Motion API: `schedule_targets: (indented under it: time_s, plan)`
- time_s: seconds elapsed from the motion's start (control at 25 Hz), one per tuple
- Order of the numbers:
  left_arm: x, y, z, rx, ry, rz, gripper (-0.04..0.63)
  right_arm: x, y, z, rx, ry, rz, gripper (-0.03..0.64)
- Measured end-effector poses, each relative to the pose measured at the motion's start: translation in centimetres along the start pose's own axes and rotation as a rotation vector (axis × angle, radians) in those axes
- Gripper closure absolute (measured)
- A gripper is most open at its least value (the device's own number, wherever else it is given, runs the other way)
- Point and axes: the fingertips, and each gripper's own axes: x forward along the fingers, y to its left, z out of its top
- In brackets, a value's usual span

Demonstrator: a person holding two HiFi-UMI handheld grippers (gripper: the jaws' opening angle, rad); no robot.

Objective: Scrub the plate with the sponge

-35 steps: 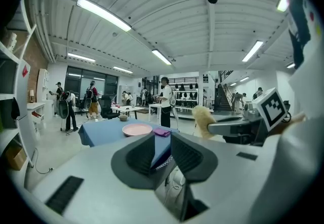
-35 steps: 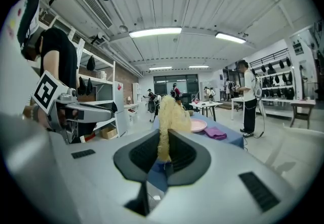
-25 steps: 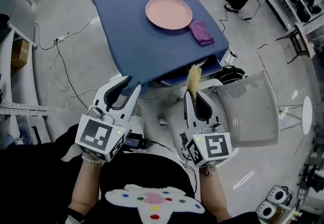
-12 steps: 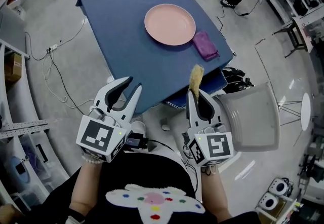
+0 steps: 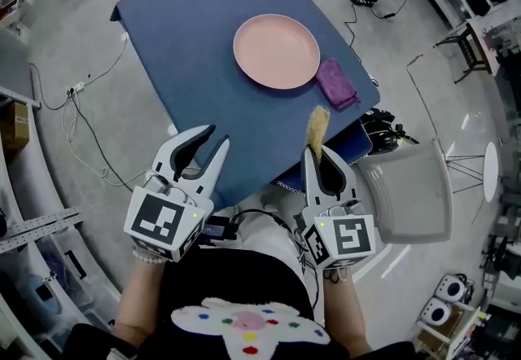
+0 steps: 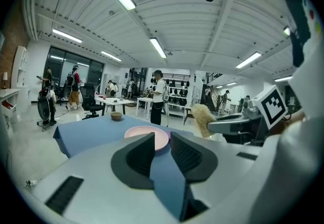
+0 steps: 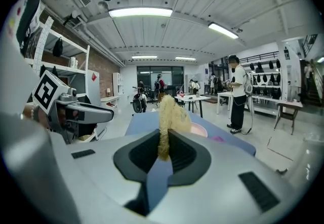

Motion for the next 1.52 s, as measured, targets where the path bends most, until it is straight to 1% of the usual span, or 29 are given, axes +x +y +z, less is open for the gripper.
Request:
schedule_targets:
  time_s: [0.16, 0.32, 0.6, 0.8, 1.12, 1.32, 1.52]
  plan:
    - [0.5, 0.8, -0.1, -0.008, 0.010, -0.010, 0.500, 0.5, -0.2, -0.1, 0.003, 0.017, -0.019, 0.577]
    - [1.1, 1.3, -0.1, -0.017, 0.017, -0.010, 0.500, 1.2, -0.5, -0.5, -0.001, 0.027, -0.019, 0.577]
    - [2.4, 2.3, -0.2, -0.033, 0.023, 0.010, 0.500, 3.4, -1.0, -0.8, -0.007, 0.039, 0.016, 0.577]
    - [3.7, 3.3, -0.7, -0.063, 0.034, 0.036, 0.500, 5.1, -1.4, -0.9, -0.032, 0.057, 0.050, 0.577]
    - [6.4, 4.6, -1.8, -0.111, 0.063, 0.055, 0.499, 8.0, -2.4, -1.9, -0.059, 0.096, 0.102, 0.577]
    - [8.1, 5.1, -2.4, -0.125, 0.081, 0.055, 0.499, 9.9, -3.7, -1.9, -0.080, 0.106, 0.114, 0.577]
    - [9.9, 6.2, -3.3, -0.156, 0.099, 0.065, 0.499, 11.8, -4.4, -2.6, -0.089, 0.128, 0.125, 0.577]
